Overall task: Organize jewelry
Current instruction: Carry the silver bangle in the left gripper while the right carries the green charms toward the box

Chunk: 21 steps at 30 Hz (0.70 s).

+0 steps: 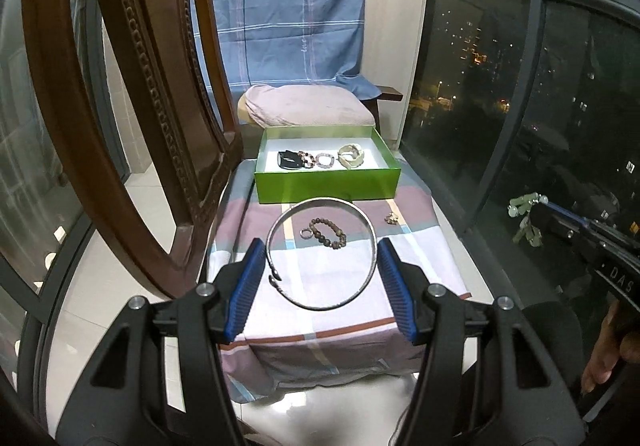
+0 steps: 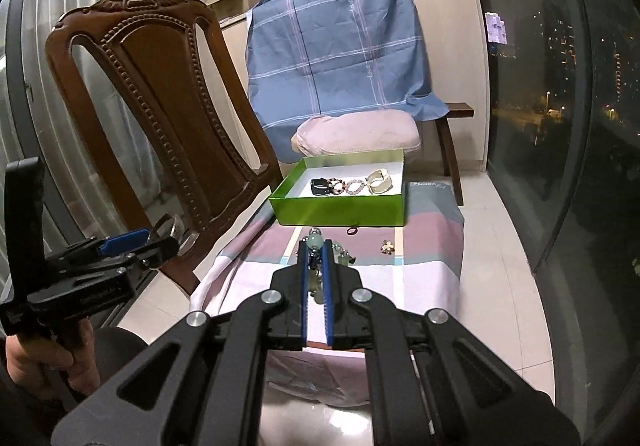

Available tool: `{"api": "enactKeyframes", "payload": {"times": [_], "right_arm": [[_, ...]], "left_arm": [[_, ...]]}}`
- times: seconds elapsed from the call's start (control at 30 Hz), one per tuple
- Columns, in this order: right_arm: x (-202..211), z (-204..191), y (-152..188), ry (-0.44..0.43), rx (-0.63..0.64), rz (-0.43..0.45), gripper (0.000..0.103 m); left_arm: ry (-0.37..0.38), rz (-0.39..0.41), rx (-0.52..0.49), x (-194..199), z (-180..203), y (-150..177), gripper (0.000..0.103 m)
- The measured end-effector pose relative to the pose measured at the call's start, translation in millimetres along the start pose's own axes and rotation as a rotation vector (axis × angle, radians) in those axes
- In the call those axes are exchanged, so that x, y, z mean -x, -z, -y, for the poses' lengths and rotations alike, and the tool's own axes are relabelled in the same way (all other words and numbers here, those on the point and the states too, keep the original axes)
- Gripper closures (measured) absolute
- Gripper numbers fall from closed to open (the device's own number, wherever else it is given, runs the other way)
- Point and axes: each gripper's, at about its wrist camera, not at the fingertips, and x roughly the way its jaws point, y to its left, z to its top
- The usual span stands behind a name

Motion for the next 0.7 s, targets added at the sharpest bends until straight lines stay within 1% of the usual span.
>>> {"api": "enactKeyframes", "payload": {"times": [0.33, 0.7], "right_arm": [[10.4, -9.9, 2.7, -0.010, 0.008, 0.011, 0.096], [8.3, -10.7, 3.1, -0.012, 0.007, 0.005, 0.096]], "left_arm": [[0.009, 0.001, -0.014, 6.2, 3.2, 5.8, 0.046], [0.013, -0.007, -0.009, 3.4, 3.0, 6.8, 0.046]]}}
